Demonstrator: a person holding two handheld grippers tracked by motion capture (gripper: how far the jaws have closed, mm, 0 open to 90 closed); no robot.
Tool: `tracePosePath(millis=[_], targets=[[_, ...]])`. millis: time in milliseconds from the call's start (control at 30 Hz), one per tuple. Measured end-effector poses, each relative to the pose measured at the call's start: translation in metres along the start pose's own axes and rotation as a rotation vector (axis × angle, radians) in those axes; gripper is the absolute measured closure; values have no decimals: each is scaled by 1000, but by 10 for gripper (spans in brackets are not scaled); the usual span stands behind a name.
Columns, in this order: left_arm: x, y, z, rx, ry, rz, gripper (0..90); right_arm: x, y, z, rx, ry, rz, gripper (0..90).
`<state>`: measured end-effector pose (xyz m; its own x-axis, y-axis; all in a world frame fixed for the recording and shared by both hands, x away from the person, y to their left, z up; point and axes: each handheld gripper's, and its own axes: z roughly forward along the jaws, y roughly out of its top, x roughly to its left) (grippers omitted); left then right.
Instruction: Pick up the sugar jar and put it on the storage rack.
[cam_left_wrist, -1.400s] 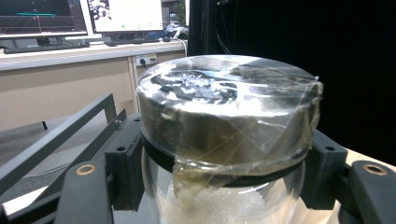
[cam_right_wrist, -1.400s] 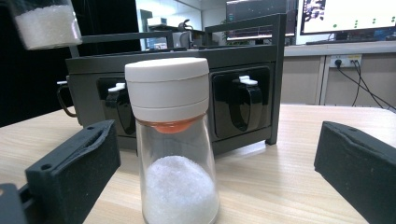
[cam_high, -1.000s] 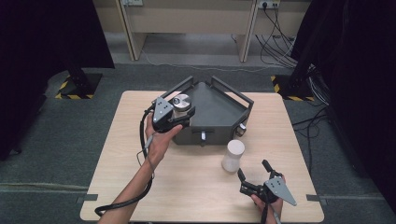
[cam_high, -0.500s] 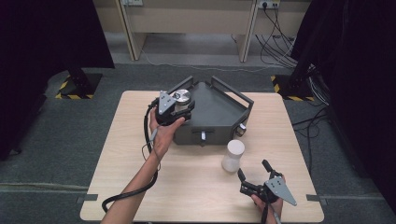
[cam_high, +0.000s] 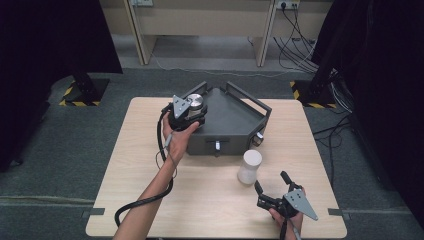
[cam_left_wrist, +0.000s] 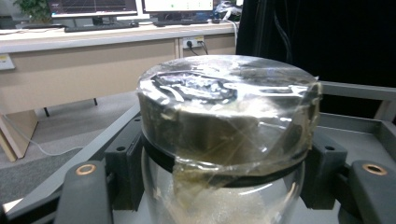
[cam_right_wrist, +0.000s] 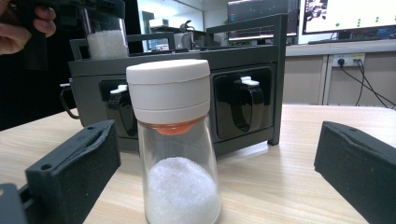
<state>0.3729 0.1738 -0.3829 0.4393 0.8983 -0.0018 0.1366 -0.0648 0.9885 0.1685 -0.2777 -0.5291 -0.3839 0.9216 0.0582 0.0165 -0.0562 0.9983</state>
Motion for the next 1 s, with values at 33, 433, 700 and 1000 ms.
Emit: tracePosePath(millis=[33, 433, 700, 1000], targets=[[0, 0, 1, 5, 4, 3, 309, 0, 0, 0, 0, 0, 1, 6], [-2, -8, 9, 21, 35, -9, 309, 0, 0, 0, 2, 7, -2, 6], [-4, -11, 10, 12, 41, 1, 308, 0, 0, 0, 2, 7, -1, 6], [-6, -15, 8, -5, 50, 12, 302, 1, 0, 0, 0, 5, -1, 6]])
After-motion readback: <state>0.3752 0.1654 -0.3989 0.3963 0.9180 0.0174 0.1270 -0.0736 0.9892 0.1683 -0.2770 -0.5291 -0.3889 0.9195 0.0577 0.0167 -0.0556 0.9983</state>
